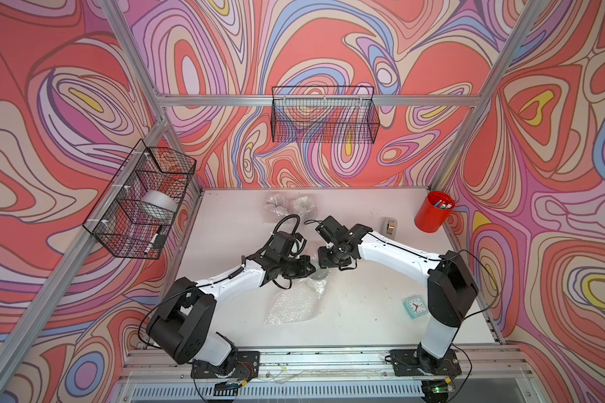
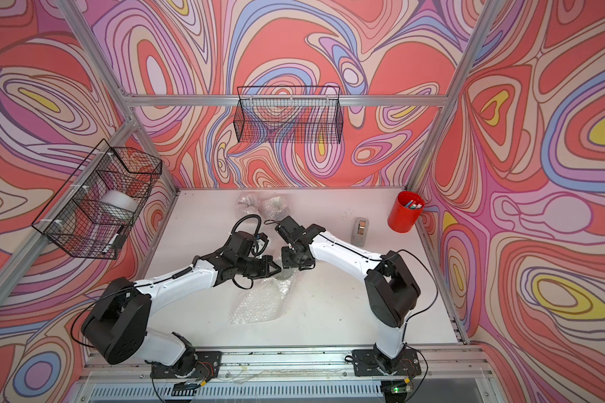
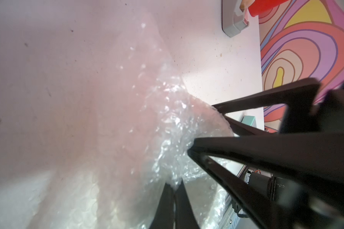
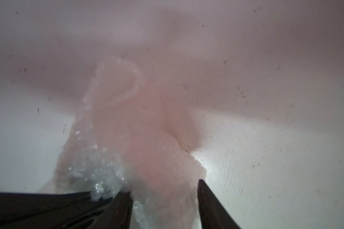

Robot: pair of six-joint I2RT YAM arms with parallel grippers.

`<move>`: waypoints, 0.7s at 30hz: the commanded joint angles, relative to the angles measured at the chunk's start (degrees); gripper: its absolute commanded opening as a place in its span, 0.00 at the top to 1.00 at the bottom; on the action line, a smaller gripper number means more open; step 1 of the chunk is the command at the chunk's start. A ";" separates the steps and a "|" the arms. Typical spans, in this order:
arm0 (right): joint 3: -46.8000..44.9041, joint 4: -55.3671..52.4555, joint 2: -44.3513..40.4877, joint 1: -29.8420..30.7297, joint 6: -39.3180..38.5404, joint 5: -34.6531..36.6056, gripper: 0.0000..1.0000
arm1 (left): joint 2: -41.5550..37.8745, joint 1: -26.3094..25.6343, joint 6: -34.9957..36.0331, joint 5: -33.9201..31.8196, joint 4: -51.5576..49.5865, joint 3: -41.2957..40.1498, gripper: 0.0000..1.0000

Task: Wrap mugs in bubble wrap
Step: Wrap the mug in bubble wrap.

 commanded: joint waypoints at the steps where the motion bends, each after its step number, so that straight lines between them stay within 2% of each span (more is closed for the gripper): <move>1: 2.48 -1.44 -2.93 0.08 -2.01 3.37 0.37 | 1.68 -0.16 3.17 -0.87 -4.77 2.22 0.96; 4: 2.88 -0.03 -2.11 -0.07 -2.89 1.53 0.33 | 2.36 -0.14 3.81 -0.74 -5.47 2.91 0.96; 12: 2.70 1.53 3.19 -1.03 -4.04 -2.92 0.32 | 2.31 -0.16 3.60 0.29 -4.55 2.67 0.95; 17: 0.78 2.44 5.61 -1.04 -3.76 -3.93 0.32 | 0.93 -0.33 3.12 3.67 -1.80 1.44 0.79; 21: -0.20 2.21 6.61 -1.12 -3.43 -2.91 0.32 | -0.83 -0.34 1.39 8.16 2.18 -0.60 0.76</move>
